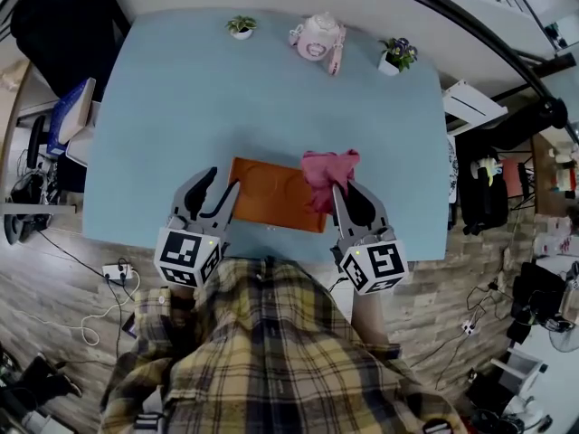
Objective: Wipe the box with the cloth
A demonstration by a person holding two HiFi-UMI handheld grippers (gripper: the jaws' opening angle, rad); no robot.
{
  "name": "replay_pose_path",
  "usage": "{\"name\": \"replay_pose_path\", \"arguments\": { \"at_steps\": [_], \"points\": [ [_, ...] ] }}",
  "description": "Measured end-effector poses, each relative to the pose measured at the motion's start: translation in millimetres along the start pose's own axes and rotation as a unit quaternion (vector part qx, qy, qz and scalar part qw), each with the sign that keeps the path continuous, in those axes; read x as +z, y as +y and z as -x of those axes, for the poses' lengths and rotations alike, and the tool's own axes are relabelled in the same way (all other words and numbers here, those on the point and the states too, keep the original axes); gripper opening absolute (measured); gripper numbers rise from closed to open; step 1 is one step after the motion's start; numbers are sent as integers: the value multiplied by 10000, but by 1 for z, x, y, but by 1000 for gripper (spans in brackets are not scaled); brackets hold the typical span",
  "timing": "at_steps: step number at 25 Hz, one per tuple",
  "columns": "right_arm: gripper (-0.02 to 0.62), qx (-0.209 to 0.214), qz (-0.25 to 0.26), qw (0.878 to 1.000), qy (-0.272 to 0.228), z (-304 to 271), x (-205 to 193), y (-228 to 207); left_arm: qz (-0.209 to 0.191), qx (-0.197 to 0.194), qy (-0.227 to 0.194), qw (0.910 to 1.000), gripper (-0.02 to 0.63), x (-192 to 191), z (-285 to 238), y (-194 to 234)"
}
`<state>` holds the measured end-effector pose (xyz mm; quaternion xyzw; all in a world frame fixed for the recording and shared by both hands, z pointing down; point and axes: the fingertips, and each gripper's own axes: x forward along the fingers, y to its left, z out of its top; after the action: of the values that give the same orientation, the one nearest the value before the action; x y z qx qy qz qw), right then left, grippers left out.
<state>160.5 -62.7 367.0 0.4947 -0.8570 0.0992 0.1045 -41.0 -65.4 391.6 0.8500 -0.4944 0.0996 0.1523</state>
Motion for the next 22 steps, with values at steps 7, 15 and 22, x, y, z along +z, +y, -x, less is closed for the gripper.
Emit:
{"name": "replay_pose_path", "arguments": {
  "at_steps": [7,15,22],
  "points": [
    [41,105,-20,9999,-1,-12,4,1,30,-19,74,10000,178,0,-8,4],
    [41,23,15,9999,99,-23,3,14,42,-236,153,9996,177,-3,-11,11],
    [41,-2,-6,9999,148,-25,-1,22,45,-371,331,9988,175,-17,-13,12]
  ]
}}
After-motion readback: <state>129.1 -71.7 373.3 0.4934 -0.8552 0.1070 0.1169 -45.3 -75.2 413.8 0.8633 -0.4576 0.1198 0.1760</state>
